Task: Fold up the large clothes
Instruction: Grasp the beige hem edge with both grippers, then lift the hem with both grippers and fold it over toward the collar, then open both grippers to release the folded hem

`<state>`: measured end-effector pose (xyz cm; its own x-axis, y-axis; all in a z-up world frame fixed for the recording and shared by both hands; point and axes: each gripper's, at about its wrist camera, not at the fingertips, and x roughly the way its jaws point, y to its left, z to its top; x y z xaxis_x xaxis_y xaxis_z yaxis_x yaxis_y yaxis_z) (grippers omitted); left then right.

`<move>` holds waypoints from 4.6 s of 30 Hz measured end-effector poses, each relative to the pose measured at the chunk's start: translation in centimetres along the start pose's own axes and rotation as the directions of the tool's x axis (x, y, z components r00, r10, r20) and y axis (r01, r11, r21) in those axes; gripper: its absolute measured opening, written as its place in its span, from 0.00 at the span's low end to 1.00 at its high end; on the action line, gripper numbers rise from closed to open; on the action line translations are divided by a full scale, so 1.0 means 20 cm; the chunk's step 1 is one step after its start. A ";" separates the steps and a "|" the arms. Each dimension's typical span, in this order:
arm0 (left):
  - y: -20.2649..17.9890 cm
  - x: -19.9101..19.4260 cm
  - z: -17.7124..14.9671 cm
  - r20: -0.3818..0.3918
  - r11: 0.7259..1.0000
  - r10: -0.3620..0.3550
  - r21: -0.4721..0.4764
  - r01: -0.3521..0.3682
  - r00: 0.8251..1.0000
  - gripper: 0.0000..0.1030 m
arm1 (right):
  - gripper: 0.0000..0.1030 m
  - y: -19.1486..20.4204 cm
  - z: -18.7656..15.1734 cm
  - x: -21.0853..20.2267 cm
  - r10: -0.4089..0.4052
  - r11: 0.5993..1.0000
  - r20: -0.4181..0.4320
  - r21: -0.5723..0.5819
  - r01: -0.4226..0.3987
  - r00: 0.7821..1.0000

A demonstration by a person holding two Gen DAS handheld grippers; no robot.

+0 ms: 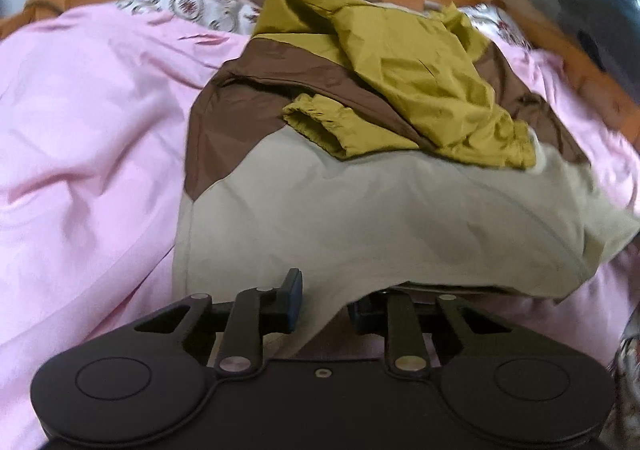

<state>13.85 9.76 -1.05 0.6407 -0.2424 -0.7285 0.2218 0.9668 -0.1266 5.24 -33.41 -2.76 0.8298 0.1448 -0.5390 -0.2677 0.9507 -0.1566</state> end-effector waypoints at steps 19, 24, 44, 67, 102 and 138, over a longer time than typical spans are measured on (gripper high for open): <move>0.14 -0.08 0.04 0.021 0.979 -0.089 -0.182 0.091 0.996 0.18 | 0.06 0.05 -0.06 0.07 -0.024 0.994 -0.094 -0.109 0.014 0.995; 0.15 -0.12 0.04 0.045 0.981 -0.091 -0.166 0.098 0.995 0.13 | 0.08 0.05 -0.06 0.08 -0.030 0.994 -0.101 -0.109 0.019 0.994; 0.00 -0.11 -0.04 0.017 0.998 0.010 0.054 -0.011 1.000 0.67 | 0.05 0.02 -0.02 0.04 -0.013 0.998 -0.003 -0.057 0.013 1.000; -0.22 -0.07 -0.14 0.132 0.872 0.244 0.404 -0.277 0.961 0.01 | 0.02 -0.11 0.33 -0.09 -0.034 0.983 0.285 0.181 -0.019 0.958; -0.22 -0.14 0.86 0.269 0.954 0.179 0.187 -0.234 0.946 0.00 | 0.02 -0.48 0.84 0.15 -0.132 0.981 0.255 0.169 0.091 0.958; 0.11 0.43 0.92 0.241 0.982 0.189 -0.056 -0.181 0.952 0.99 | 1.00 -0.40 0.59 1.08 -0.474 0.878 -0.008 -0.082 0.472 0.881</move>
<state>33.40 8.26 4.82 0.8293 -0.0670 -0.5547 0.0603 0.9977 -0.0304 31.12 -34.60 -3.40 0.8536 -0.3251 -0.4069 0.1160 0.8803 -0.4599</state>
